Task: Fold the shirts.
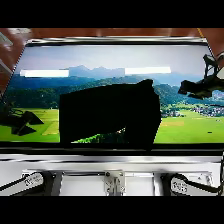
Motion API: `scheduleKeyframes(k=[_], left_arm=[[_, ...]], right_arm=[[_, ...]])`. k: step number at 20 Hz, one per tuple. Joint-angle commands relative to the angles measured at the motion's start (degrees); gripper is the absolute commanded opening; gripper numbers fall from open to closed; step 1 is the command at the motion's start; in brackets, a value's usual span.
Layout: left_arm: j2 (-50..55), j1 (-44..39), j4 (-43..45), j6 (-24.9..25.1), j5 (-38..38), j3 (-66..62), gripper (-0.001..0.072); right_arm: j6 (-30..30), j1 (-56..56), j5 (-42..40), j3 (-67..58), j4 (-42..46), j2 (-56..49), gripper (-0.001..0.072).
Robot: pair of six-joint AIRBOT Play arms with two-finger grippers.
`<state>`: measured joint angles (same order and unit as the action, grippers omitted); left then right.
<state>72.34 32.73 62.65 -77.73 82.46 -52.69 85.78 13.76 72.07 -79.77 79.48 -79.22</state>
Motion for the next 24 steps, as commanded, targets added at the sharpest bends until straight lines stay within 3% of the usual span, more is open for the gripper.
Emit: scheduleKeyframes(k=[1, 8, 17, 18, 20, 22, 23, 24], left_arm=[[-1.75, 0.90, -3.78, 4.24, -0.66, 10.86, 0.0677], [-1.42, -1.27, -10.25, 5.79, -13.81, 24.04, 0.0672], [2.78, -7.50, -13.88, 6.16, -19.28, 24.13, 0.0664], [3.21, -8.07, -14.12, 6.14, -20.02, 24.13, 0.0632], [3.30, -8.20, -14.10, 6.12, -21.62, 24.09, 0.0397], [3.30, -8.00, -14.08, 6.34, -22.16, 23.78, 0.0087], [3.30, -8.02, -14.08, 6.73, -22.12, 23.56, 0.0040], [3.28, -8.02, -14.08, 6.82, -21.90, 23.37, 0.0040]], right_arm=[[-0.42, 4.04, 6.32, 3.61, -4.59, 0.70, 0.0594], [-0.57, 2.12, -0.15, 9.44, -7.19, -0.04, 0.0594], [-0.96, 2.12, 0.37, 9.55, -7.19, -0.37, 0.0594], [-1.01, 2.12, 0.66, 9.55, -7.13, -0.37, 0.0594], [-1.03, 2.12, 0.74, 9.55, -7.15, -0.37, 0.0594], [-0.94, 2.10, 1.05, 10.01, -8.09, -0.57, 0.0594], [-1.22, 2.08, 2.16, 11.06, -9.66, -0.94, 0.0594], [-2.62, 2.10, 3.10, 12.70, -11.21, -1.55, 0.0595]])
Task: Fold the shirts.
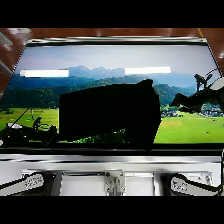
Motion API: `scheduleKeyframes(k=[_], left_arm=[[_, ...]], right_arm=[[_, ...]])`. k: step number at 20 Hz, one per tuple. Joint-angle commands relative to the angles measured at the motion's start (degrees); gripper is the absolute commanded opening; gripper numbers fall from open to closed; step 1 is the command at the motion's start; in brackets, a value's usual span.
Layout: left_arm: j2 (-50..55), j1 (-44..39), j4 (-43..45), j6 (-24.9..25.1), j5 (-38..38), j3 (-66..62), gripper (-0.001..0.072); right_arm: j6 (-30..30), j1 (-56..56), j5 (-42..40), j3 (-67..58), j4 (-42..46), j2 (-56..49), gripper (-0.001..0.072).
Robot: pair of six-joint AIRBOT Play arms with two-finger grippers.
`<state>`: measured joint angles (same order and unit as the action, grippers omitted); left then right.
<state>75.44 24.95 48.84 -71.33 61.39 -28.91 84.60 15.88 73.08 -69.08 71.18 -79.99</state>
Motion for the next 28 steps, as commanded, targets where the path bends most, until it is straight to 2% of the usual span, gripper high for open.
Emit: scheduleKeyframes(k=[1, 3, 6, 10, 11, 12, 15, 16, 17, 18, 22, 23, 26, 28], left_arm=[[0.13, -0.24, -0.26, 0.42, -0.42, -0.72, 0.0039], [-0.66, -0.24, -0.26, 0.59, 1.11, -1.90, 0.0039], [-3.41, -0.24, -0.26, 1.53, 4.26, -5.11, 0.0039], [-7.39, -0.22, -0.28, 1.49, 7.21, -10.03, 0.0039], [-7.74, -0.24, -0.31, 1.46, 7.98, -11.37, 0.0039], [-7.74, -0.24, -0.35, 1.44, 8.68, -12.57, 0.0039], [-7.72, -0.26, -2.78, 1.42, 9.20, -15.13, 0.0040], [-7.74, -0.28, -3.96, 1.44, 9.40, -15.76, 0.0039], [-7.74, -0.28, -4.37, 1.44, 9.68, -16.48, 0.0039], [-7.74, -0.26, -4.31, 1.46, 9.84, -17.29, 0.0039], [-8.07, -0.28, -4.33, 0.04, 10.62, -26.05, 0.0037], [-8.63, -0.46, -4.33, -0.07, 12.22, -30.69, 0.0037], [-12.61, -1.81, -4.33, -0.13, 15.50, -48.46, 0.0037], [-17.64, -3.32, -5.29, -0.26, 13.66, -62.58, 0.0038]], right_arm=[[-2.78, 0.02, 2.89, 4.26, -4.48, -1.55, 0.0595], [-5.27, 0.02, 3.45, 7.37, -6.67, -3.74, 0.0595], [-4.55, 0.00, 3.23, 8.33, -8.72, -9.53, 0.0595], [-5.68, 0.13, -2.29, 8.33, -9.79, -13.40, 0.0593], [-4.48, 0.13, -4.98, 8.33, -10.51, -13.73, 0.0569], [-4.26, -0.04, -7.02, 8.33, -12.52, -14.21, 0.0511], [-6.84, -0.76, -10.38, 8.33, -19.19, -17.29, 0.0509], [-6.84, -0.76, -11.34, 8.33, -20.35, -18.10, 0.0426], [-6.97, -0.74, -12.48, 8.33, -22.01, -18.43, 0.0227], [-8.24, -0.72, -12.98, 8.15, -23.80, -18.21, 0.0085], [-24.28, -0.70, -8.55, 2.93, -33.59, -11.47, 0.0076], [-26.80, -0.70, -7.04, 0.61, -35.45, -8.22, 0.0076], [-28.30, -0.70, -4.31, -9.38, -36.26, 5.51, 0.0076], [-28.28, -0.70, -6.99, -16.31, -35.74, 16.33, 0.0076]])
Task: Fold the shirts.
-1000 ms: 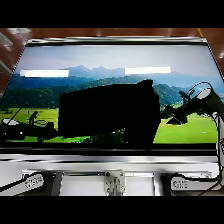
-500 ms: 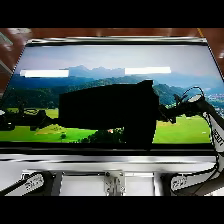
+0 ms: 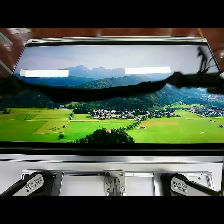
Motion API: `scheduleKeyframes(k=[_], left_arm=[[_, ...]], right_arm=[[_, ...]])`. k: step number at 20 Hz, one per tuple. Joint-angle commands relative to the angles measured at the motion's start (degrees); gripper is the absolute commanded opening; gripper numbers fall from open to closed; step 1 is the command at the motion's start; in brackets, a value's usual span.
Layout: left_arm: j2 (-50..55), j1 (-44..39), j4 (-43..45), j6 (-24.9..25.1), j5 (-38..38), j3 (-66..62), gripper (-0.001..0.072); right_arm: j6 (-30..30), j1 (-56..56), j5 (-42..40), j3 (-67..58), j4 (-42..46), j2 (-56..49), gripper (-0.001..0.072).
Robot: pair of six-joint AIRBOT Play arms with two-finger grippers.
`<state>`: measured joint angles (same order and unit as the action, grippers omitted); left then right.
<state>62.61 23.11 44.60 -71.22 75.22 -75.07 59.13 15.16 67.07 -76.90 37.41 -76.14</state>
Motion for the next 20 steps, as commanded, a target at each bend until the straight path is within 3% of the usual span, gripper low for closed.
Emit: scheduleKeyframes(k=[1, 4, 7, 10, 16, 20], left_arm=[[-7.41, -1.99, -1.36, -0.37, -2.27, -22.71, 0.0038], [-15.56, -2.05, 1.81, -2.16, -8.83, -36.83, 0.0038], [-22.62, -2.05, 9.20, -12.11, -8.04, -40.13, 0.0038], [-26.84, -2.05, 12.74, -14.58, -1.18, -40.13, 0.0038], [-27.74, -2.05, 17.55, -17.03, 15.47, -39.71, 0.0038], [-27.76, -2.05, 18.78, -16.92, 22.95, -27.50, 0.0038]], right_arm=[[-2.01, 0.02, -4.96, -11.13, -0.87, 17.94, 0.0076], [3.45, 0.02, -17.07, -14.86, 3.61, 33.88, 0.0076], [10.01, 0.02, -17.77, -15.06, 17.33, 45.20, 0.0077], [16.65, 0.02, -8.66, -15.06, 27.06, 50.16, 0.0077], [16.65, 0.02, 8.44, -14.99, 30.25, 50.60, 0.0077], [17.20, 0.02, 20.68, -11.15, 32.33, 44.28, 0.0077]])
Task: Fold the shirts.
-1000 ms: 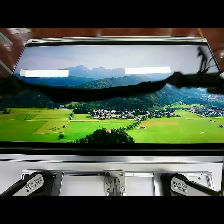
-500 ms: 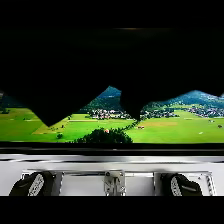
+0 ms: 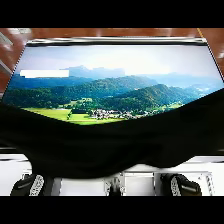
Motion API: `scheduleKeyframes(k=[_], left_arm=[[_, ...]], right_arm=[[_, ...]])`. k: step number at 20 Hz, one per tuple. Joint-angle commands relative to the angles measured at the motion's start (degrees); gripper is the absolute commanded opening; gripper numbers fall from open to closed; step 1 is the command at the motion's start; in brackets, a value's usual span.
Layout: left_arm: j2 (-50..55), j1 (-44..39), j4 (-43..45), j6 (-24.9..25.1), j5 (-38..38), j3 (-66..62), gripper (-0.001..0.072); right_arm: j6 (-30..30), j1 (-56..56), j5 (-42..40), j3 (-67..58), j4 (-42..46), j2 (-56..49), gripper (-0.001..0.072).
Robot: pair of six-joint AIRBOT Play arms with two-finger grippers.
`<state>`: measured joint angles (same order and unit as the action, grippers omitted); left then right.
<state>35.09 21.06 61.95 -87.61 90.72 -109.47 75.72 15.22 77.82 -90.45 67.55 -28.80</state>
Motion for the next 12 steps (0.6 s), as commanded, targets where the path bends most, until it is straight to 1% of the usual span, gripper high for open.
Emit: scheduleKeyframes(k=[1, 2, 3, 4, 6, 8, 9, 10, 12], left_arm=[[-0.26, -0.02, 1.42, -0.52, 8.63, 12.41, 0.0038], [-0.24, -0.02, 1.40, -0.20, 7.91, 18.58, 0.0038], [0.02, -0.02, 1.36, 0.44, 5.44, 24.11, 0.0038], [0.87, -0.02, 1.31, 0.87, 1.05, 29.64, 0.0038], [5.29, -0.07, 0.87, 1.40, -8.02, 37.68, 0.0038], [13.11, -0.98, -1.29, 1.60, -14.36, 41.38, 0.0038], [17.99, -2.60, -2.23, 3.26, -16.55, 41.57, 0.0038], [22.32, -4.33, -2.45, 4.39, -18.99, 41.33, 0.0038], [30.62, -6.99, -2.49, 4.39, -25.75, 39.80, 0.0038]], right_arm=[[0.59, -0.04, 11.96, 5.81, 2.25, -5.05, 0.0077], [0.61, -0.04, 11.89, 9.84, 2.19, -7.10, 0.0077], [0.57, -0.04, 9.40, 14.53, 1.99, -9.51, 0.0076], [0.46, -0.04, 4.83, 18.60, 1.70, -12.07, 0.0076], [-0.17, -0.07, -6.60, 23.28, -2.14, -18.91, 0.0076], [-0.37, -1.79, -16.94, 23.32, -7.93, -27.54, 0.0076], [-0.44, -3.76, -22.29, 23.30, -10.60, -31.91, 0.0076], [-0.39, -5.95, -27.15, 23.30, -11.93, -35.80, 0.0076], [-0.39, -10.62, -36.98, 23.30, -12.09, -43.28, 0.0076]])
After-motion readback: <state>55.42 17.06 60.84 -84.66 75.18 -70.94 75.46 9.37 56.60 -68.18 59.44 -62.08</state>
